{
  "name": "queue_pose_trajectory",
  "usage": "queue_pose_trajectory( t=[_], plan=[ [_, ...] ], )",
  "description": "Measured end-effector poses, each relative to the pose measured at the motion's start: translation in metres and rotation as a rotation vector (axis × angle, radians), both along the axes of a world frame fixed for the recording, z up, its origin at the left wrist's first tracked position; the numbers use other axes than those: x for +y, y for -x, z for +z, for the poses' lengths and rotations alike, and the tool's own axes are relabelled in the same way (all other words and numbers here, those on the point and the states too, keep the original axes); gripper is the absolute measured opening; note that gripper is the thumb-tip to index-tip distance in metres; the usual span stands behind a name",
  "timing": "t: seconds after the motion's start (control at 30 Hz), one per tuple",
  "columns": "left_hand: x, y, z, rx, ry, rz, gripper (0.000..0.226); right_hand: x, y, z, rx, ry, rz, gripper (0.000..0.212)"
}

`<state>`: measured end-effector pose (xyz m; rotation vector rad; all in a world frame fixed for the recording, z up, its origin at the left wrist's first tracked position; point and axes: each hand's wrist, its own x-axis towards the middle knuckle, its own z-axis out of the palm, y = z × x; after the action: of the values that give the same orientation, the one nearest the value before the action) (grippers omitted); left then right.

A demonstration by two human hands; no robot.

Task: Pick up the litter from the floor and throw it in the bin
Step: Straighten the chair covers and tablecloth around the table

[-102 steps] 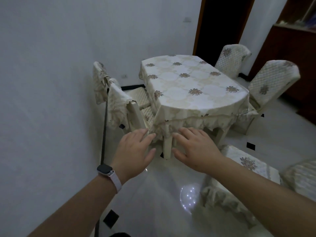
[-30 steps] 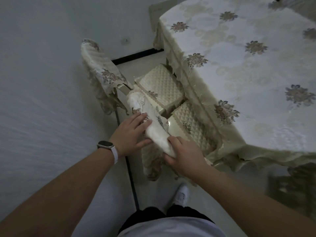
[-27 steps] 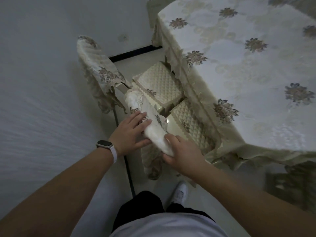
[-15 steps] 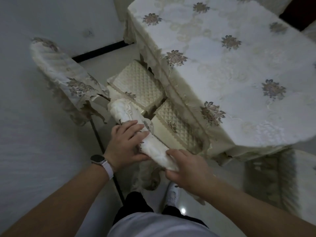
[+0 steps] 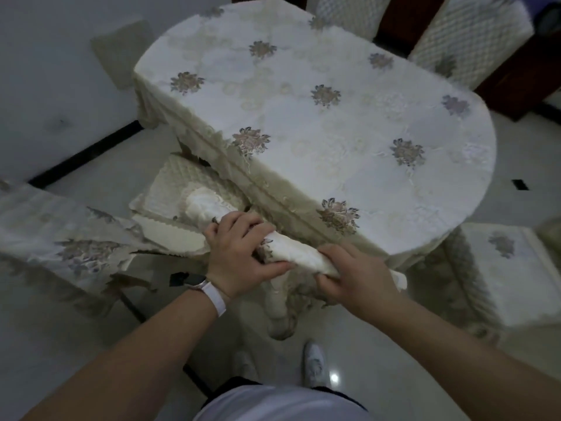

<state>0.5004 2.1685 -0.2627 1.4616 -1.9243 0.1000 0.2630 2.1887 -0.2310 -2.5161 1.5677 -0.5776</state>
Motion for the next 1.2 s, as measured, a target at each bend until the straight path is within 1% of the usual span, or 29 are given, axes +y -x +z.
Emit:
queue_pose_trajectory(
  t=[0.1,0.27,0.37,0.43,0.57,0.73,0.87,0.93,1.03,1.2],
  plan=[
    [-0.014,-0.005,0.008,0.013,-0.051,-0.031,0.059,-0.009,-0.010,-0.002,-0.031,0.077,-0.067,0.040],
    [-0.032,-0.011,0.016,0.022,-0.089,-0.060,0.059,-0.027,-0.026,-0.007,-0.016,0.155,-0.104,0.045],
    [-0.043,-0.012,0.019,0.010,-0.087,-0.079,0.060,-0.036,-0.026,-0.006,0.008,0.219,-0.142,0.041],
    [-0.051,-0.012,0.024,-0.001,-0.126,-0.089,0.062,-0.044,-0.026,-0.005,0.027,0.264,-0.173,0.038],
    [-0.068,-0.014,0.038,-0.062,-0.220,-0.102,0.060,-0.063,-0.025,-0.004,0.008,0.238,-0.198,0.039],
    [-0.090,-0.034,0.040,-0.115,-0.244,-0.193,0.060,-0.074,-0.025,-0.003,-0.021,0.271,-0.219,0.039],
    [-0.114,-0.059,0.028,-0.136,-0.197,-0.346,0.066,-0.072,-0.025,-0.004,-0.042,0.283,-0.217,0.035],
    [-0.127,-0.068,0.023,-0.150,-0.142,-0.396,0.064,-0.073,-0.027,-0.001,-0.025,0.310,-0.224,0.035],
    [-0.141,-0.073,0.017,-0.128,-0.100,-0.453,0.058,-0.074,-0.032,0.000,0.008,0.304,-0.275,0.034],
    [-0.164,-0.086,0.011,-0.089,-0.054,-0.504,0.057,-0.083,-0.049,-0.001,0.031,0.248,-0.352,0.035]
  ],
)
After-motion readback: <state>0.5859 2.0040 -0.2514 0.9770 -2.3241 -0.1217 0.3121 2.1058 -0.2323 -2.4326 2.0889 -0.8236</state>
